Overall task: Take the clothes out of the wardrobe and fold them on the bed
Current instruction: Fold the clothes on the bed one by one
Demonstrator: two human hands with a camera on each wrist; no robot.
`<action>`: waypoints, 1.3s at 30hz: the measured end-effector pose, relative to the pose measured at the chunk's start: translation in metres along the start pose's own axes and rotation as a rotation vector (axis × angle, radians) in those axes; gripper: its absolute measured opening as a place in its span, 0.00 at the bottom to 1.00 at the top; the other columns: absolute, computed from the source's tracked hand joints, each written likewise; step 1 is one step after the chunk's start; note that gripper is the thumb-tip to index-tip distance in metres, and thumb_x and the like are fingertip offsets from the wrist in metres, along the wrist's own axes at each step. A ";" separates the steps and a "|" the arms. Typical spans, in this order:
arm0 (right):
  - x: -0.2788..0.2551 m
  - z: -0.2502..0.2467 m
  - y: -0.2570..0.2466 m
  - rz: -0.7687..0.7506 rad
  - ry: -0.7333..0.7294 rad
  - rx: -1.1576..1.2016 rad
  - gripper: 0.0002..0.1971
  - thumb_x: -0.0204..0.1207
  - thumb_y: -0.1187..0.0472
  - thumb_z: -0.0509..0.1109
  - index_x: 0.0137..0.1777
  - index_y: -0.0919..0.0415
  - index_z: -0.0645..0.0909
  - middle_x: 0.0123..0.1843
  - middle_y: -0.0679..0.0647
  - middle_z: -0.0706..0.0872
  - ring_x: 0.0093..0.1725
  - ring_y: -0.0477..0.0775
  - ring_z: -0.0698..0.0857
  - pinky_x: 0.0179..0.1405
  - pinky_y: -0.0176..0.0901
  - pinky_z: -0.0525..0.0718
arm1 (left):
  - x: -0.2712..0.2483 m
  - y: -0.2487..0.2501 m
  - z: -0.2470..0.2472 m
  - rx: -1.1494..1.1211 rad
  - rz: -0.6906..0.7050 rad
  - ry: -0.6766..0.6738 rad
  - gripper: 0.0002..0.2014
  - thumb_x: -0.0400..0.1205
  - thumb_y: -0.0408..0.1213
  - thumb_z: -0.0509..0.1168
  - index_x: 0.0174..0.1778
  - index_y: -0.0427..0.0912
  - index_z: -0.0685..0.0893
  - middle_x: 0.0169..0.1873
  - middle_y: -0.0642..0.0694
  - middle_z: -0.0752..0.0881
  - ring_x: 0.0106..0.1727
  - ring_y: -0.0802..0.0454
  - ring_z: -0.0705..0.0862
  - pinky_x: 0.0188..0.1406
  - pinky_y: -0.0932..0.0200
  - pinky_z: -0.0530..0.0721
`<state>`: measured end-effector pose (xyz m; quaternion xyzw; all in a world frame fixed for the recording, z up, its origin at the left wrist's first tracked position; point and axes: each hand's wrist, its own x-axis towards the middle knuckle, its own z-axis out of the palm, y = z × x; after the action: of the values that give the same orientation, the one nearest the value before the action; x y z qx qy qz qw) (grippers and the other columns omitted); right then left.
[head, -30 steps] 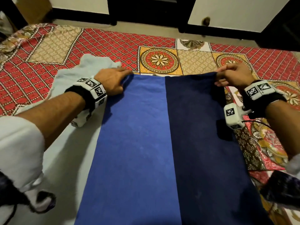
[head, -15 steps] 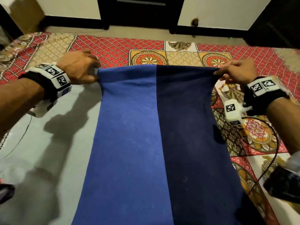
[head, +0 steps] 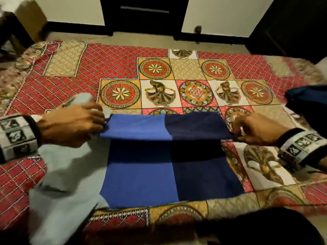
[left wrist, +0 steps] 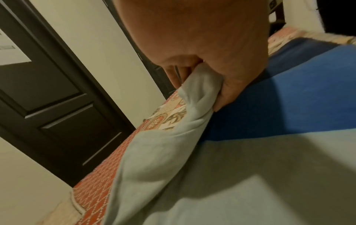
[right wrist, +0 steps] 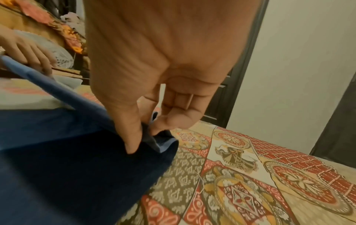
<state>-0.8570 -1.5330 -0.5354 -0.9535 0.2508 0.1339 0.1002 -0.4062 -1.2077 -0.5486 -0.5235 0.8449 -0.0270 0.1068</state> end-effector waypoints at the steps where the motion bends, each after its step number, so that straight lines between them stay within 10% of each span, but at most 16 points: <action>1: -0.014 0.002 -0.004 -0.002 -0.029 -0.053 0.13 0.65 0.56 0.86 0.36 0.46 0.81 0.35 0.39 0.83 0.33 0.44 0.81 0.34 0.47 0.82 | -0.006 0.019 -0.001 -0.038 -0.012 -0.011 0.08 0.66 0.37 0.72 0.41 0.48 0.85 0.42 0.48 0.86 0.49 0.40 0.84 0.57 0.42 0.81; 10: -0.077 0.042 -0.064 -0.021 -0.332 -0.478 0.15 0.75 0.44 0.68 0.45 0.56 0.83 0.41 0.55 0.89 0.43 0.66 0.90 0.35 0.49 0.84 | -0.053 0.126 0.014 -0.313 -0.164 0.005 0.15 0.69 0.55 0.66 0.48 0.58 0.74 0.24 0.57 0.74 0.25 0.53 0.77 0.23 0.58 0.65; 18: -0.080 0.054 -0.103 -0.022 -0.554 -0.592 0.18 0.76 0.51 0.73 0.32 0.57 0.70 0.30 0.51 0.73 0.39 0.64 0.85 0.40 0.48 0.86 | -0.058 0.159 0.042 -0.430 -0.300 -0.049 0.15 0.69 0.58 0.60 0.46 0.58 0.81 0.29 0.55 0.85 0.29 0.51 0.86 0.26 0.59 0.71; 21: -0.080 0.051 -0.110 0.018 -0.637 -0.610 0.12 0.74 0.46 0.76 0.42 0.55 0.85 0.40 0.56 0.86 0.46 0.64 0.90 0.40 0.46 0.82 | -0.056 0.162 0.036 -0.438 -0.324 -0.044 0.14 0.66 0.59 0.64 0.44 0.60 0.83 0.32 0.59 0.86 0.30 0.60 0.86 0.31 0.69 0.69; 24: -0.076 0.039 -0.105 0.079 -0.546 -0.529 0.16 0.77 0.43 0.72 0.40 0.56 0.82 0.44 0.56 0.89 0.49 0.63 0.91 0.38 0.43 0.78 | -0.057 0.164 0.023 -0.572 -0.416 -0.057 0.15 0.74 0.68 0.68 0.47 0.63 0.85 0.33 0.65 0.86 0.32 0.69 0.83 0.31 0.76 0.69; 29: -0.049 0.008 -0.120 0.056 -0.280 -0.395 0.10 0.78 0.46 0.71 0.50 0.50 0.87 0.43 0.50 0.89 0.44 0.59 0.89 0.42 0.49 0.87 | -0.060 0.164 0.028 -0.629 -0.620 -0.089 0.27 0.79 0.73 0.51 0.50 0.57 0.85 0.30 0.58 0.87 0.32 0.63 0.85 0.36 0.54 0.85; 34: -0.016 0.020 -0.185 -0.032 -0.071 -0.174 0.09 0.78 0.45 0.70 0.52 0.48 0.84 0.50 0.51 0.91 0.51 0.61 0.89 0.41 0.48 0.80 | -0.057 0.165 0.033 -0.383 -0.882 0.037 0.30 0.70 0.66 0.57 0.58 0.47 0.83 0.46 0.41 0.90 0.47 0.38 0.89 0.38 0.49 0.86; 39: -0.011 0.084 -0.267 -0.136 -0.005 0.219 0.24 0.84 0.44 0.70 0.78 0.49 0.78 0.76 0.50 0.83 0.71 0.57 0.84 0.66 0.57 0.85 | -0.066 0.146 0.053 -0.338 -0.670 -0.204 0.46 0.68 0.63 0.56 0.84 0.49 0.68 0.79 0.41 0.72 0.78 0.40 0.73 0.77 0.35 0.68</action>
<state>-0.7487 -1.2787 -0.5787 -0.9513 0.1982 0.1011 0.2133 -0.4946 -1.0798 -0.6136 -0.7807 0.6046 0.1314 0.0876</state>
